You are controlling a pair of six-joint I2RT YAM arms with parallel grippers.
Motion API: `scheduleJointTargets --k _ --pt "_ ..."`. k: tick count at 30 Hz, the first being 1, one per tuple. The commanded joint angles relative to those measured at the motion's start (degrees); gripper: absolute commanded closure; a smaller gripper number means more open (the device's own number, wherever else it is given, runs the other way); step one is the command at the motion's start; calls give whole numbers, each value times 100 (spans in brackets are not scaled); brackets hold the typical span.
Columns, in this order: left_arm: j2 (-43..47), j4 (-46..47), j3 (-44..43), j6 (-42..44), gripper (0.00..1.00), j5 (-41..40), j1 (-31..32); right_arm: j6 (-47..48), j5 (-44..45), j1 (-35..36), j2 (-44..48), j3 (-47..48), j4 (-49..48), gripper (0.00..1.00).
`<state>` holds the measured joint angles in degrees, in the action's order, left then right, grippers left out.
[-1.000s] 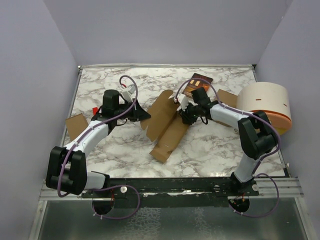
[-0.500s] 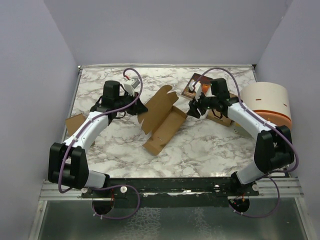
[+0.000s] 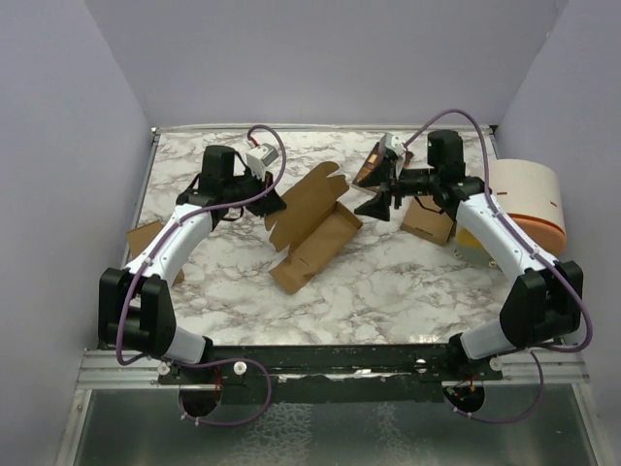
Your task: Fold the paper box
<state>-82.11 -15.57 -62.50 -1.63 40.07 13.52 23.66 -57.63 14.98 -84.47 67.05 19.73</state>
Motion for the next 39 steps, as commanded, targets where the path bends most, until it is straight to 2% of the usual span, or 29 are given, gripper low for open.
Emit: scheduleJointTargets --k 1,3,5,10,12,14,18,23,29,34,39 --pt "-206 -285 -323 604 100 263 29 -488 -1856 -4 -228 593 -218 17" --pt "-285 -390 -379 736 100 340 49 -195 -2295 -55 -651 867 426 15" --pt "-313 -455 -376 872 100 392 83 27 -2497 -263 -801 794 597 12" --pt "-240 -482 -273 1145 100 472 158 -591 -2480 -1021 -526 -100 -803 12" --pt "-171 -451 -209 1274 100 532 182 -351 -2224 -1097 -541 -230 -800 9" --pt "-97 -419 -150 1348 100 591 199 -135 -2102 -1098 -649 -255 -689 0" --pt "58 -407 -67 1550 100 665 276 332 -1965 -1096 -839 -146 -336 0" --pt "226 -346 72 1733 100 857 371 225 -1981 -1078 -560 -611 -987 1" --pt "330 -295 222 1874 100 1087 460 793 -1869 -912 -672 -415 -371 0" --pt "422 -247 311 1931 100 1291 501 792 -1602 -673 -780 -369 -286 0" --pt "437 -216 350 1930 100 1383 538 815 -1371 -422 -980 -231 -85 8"
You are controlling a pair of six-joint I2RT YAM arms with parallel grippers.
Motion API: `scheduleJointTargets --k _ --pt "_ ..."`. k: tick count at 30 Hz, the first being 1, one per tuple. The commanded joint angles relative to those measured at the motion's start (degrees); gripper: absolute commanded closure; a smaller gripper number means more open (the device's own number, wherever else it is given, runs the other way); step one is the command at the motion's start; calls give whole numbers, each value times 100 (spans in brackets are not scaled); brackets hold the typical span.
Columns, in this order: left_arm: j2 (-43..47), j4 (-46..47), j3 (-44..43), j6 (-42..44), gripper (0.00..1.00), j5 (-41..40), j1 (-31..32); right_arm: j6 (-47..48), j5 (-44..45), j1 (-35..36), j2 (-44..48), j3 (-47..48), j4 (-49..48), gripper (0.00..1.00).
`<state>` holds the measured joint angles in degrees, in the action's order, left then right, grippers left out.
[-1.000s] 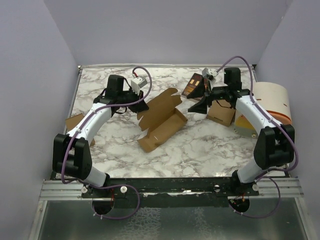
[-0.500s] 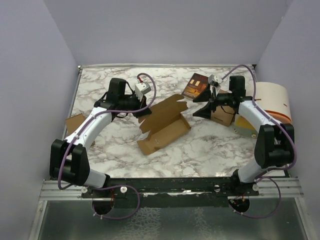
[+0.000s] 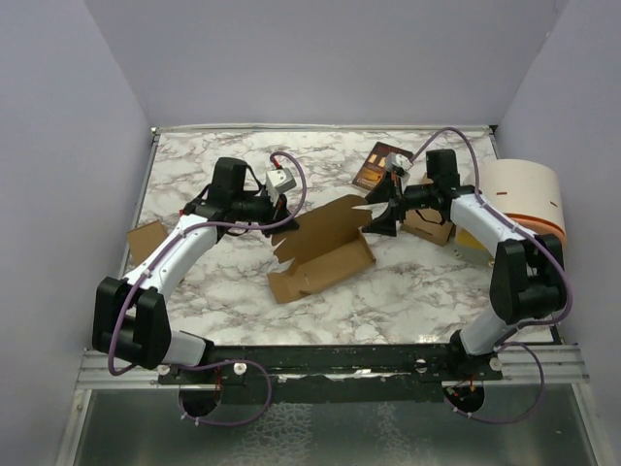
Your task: Fold the paper box
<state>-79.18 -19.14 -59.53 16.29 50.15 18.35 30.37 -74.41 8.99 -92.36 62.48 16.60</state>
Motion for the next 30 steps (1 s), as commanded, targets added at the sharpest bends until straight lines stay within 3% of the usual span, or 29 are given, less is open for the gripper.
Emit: scheduleJointTargets --k 1,12,30 --pt "136 150 63 137 100 396 66 137 336 219 -221 241 237 11" --pt "131 159 90 134 100 476 133 276 397 577 -422 408 449 52" --pt "171 154 116 121 100 354 175 656 214 647 -496 598 902 91"
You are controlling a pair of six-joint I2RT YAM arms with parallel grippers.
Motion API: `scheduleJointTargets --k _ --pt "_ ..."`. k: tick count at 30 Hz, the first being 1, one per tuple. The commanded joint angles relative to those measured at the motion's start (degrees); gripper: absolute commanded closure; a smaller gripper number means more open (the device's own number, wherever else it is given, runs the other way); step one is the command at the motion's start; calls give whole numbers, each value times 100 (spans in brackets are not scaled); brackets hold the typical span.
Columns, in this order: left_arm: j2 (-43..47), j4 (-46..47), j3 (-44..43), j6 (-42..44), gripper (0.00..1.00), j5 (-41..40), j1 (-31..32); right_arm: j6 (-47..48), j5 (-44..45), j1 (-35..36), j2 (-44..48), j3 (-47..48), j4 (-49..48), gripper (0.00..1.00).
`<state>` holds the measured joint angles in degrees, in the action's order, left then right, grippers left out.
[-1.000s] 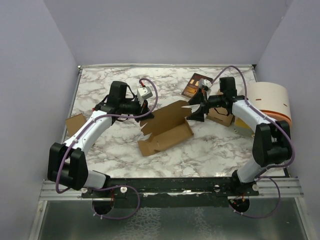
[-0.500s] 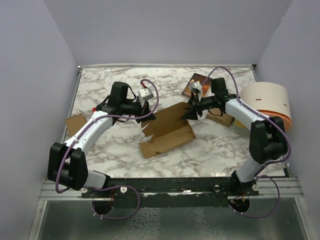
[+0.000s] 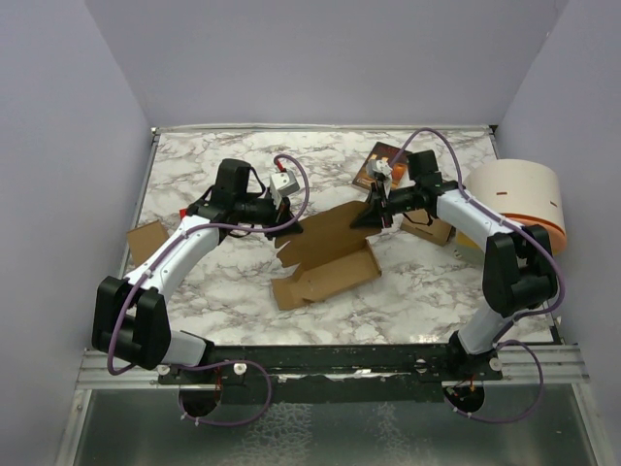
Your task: Fold the paper box
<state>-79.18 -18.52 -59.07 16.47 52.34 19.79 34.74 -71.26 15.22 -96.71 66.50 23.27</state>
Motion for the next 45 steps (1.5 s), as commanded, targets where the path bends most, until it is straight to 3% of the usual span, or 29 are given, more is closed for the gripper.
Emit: scheduleJointTargets --k 1,4,7,15,24,36,45 --pt "180 99 70 88 100 96 32 253 -117 25 -62 197 262 93" --pt "220 155 75 31 100 -54 25 398 -209 24 -68 210 369 99" --pt "266 318 126 -149 93 -200 25 470 -266 25 -52 221 428 99" --pt "687 1114 331 -870 64 -985 -2 424 -269 16 -6 219 418 99" --pt "1899 2255 1098 -1831 28 -2485 -348 276 -369 -110 129 90 173 99" --pt "2980 2679 2219 -3672 26 -2687 -450 154 -363 -166 194 25 25 99" --pt "3515 2692 2681 -4329 28 -2862 -454 78 -363 -204 228 -20 -62 99"
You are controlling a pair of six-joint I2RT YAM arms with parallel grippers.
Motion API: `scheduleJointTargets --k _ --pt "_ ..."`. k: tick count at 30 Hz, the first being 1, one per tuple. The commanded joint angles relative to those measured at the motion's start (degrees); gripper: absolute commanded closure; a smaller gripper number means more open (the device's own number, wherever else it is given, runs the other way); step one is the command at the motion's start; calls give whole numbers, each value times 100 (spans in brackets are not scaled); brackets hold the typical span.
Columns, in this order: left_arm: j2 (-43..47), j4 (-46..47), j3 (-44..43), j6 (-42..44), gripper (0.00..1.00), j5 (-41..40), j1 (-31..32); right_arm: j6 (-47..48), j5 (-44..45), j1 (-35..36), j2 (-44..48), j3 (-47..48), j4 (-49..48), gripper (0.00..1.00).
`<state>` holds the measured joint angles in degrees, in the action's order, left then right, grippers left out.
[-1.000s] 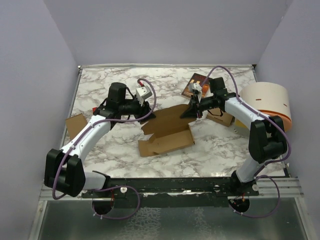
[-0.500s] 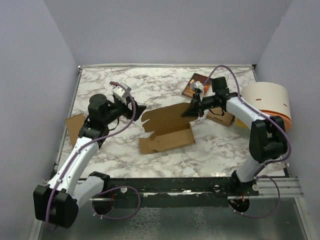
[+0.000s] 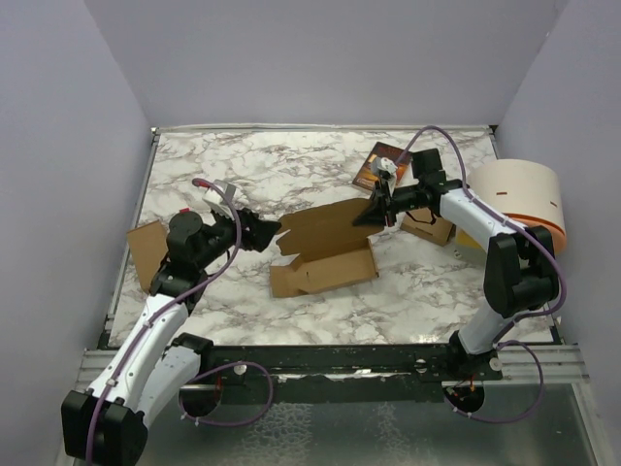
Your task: Fold the paper box
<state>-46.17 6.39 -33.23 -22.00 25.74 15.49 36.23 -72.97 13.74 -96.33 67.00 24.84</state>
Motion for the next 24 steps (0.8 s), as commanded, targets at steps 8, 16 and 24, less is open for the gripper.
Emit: scheduleJointTargets --k 8,16,24 --pt "237 265 414 -919 29 -210 -24 -166 -207 -73 233 -125 -342 99" --pt "322 384 771 -1258 30 -209 -26 -227 -180 -115 306 -182 -436 99" --pt "767 632 1383 -1573 30 -611 -20 -333 -167 -134 332 -237 -565 99"
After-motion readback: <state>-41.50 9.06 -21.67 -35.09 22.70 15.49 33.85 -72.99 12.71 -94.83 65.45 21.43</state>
